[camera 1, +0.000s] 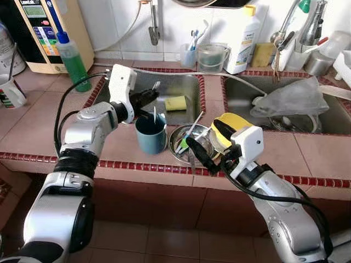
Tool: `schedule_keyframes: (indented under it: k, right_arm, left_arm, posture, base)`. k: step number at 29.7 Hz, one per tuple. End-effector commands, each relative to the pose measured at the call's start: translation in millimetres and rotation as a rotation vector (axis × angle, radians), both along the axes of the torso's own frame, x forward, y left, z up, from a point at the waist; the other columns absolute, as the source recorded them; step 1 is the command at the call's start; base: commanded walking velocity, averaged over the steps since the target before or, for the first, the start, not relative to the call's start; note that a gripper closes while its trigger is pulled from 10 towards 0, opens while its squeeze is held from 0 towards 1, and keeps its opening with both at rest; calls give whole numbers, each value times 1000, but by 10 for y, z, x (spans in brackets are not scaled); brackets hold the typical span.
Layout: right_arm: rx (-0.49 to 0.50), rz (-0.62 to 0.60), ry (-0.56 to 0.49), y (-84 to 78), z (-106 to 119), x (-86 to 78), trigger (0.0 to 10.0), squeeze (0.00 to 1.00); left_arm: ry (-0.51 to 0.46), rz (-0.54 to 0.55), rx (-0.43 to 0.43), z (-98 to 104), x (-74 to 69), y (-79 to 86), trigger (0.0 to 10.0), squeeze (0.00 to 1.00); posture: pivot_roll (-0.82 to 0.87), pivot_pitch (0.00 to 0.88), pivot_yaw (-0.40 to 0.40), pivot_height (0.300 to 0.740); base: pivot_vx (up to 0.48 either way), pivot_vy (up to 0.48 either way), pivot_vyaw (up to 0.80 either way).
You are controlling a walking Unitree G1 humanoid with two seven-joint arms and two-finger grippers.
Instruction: Kitchen organization
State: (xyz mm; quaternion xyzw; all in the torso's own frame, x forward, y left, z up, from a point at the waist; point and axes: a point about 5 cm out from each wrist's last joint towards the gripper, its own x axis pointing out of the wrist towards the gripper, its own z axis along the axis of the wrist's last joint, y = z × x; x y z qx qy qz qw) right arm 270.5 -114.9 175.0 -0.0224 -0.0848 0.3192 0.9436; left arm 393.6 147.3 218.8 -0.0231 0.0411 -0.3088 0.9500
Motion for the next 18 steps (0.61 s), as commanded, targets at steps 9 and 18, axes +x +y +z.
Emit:
schedule_keyframes:
  k: [9,18]
  right_arm:
    - [-2,8,-13,4,19,43,10000,0]
    - [-5,15,-10,19,-3,55,10000,0]
  left_arm:
    - [-79,9,17,280,10,86,10000,0]
    - [-131,-12,22,479,-18,111,10000,0]
  posture:
    - [-69,20,42,740]
    - [-61,14,38,740]
  base:
    - [0,0,0]
    - [0,0,0]
